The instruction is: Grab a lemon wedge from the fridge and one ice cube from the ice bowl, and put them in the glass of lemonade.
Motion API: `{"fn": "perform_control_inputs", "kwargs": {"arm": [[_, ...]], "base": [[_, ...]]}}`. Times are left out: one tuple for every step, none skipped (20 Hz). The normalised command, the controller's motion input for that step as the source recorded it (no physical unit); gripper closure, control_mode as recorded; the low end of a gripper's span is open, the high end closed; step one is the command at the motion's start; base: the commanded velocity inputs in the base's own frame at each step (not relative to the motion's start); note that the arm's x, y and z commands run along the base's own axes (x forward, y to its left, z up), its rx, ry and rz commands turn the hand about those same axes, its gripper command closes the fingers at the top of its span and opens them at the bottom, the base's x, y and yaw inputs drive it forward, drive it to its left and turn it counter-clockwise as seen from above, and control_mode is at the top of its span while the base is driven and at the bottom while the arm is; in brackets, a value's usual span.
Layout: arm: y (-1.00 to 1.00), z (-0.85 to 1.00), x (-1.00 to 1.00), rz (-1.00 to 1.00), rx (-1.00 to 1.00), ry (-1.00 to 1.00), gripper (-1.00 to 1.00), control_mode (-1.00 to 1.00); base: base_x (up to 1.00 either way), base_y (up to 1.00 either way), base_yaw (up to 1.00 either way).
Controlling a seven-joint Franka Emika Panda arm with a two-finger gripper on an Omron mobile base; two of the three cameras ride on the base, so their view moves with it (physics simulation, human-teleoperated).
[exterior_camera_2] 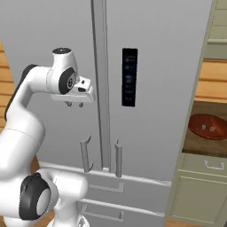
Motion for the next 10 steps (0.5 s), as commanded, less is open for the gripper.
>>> {"fn": "perform_control_inputs", "kwargs": {"arm": [[0.0, -0.02, 0.0, 0.0, -0.01, 0.0, -1.0, -1.0], [0.0, 0.0, -0.14, 0.0, 0.0, 0.0, -1.0, -1.0], [-0.1, 0.0, -0.25, -0.03, 0.0, 0.0, -1.0, -1.0], [0.0, 0.0, -0.21, 0.0, 0.0, 0.0, -1.0, -1.0], [0.0, 0.0, -0.19, 0.0, 0.0, 0.0, -1.0, -1.0], [-0.01, 0.0, -0.32, 0.0, 0.0, -0.01, -1.0, -1.0], [-0.01, 0.0, -0.34, -0.01, 0.0, -0.03, -1.0, -1.0], [-0.52, 0.0, -0.68, -0.04, 0.0, -0.16, -1.0, -1.0], [0.0, 0.0, 0.0, 0.0, 0.0, 0.0, -1.0, 1.0], [0.0, 0.0, 0.0, 0.0, 0.0, 0.0, -1.0, 1.0]], "base": [[0.0, 0.0, 0.0], [0.0, 0.0, 0.0], [0.0, 0.0, 0.0], [0.0, 0.0, 0.0], [0.0, 0.0, 0.0], [0.0, 0.0, 0.0], [0.0, 0.0, 0.0], [0.0, 0.0, 0.0], [-0.76, -0.7, -0.03], [-0.69, -0.77, -0.04]]}}
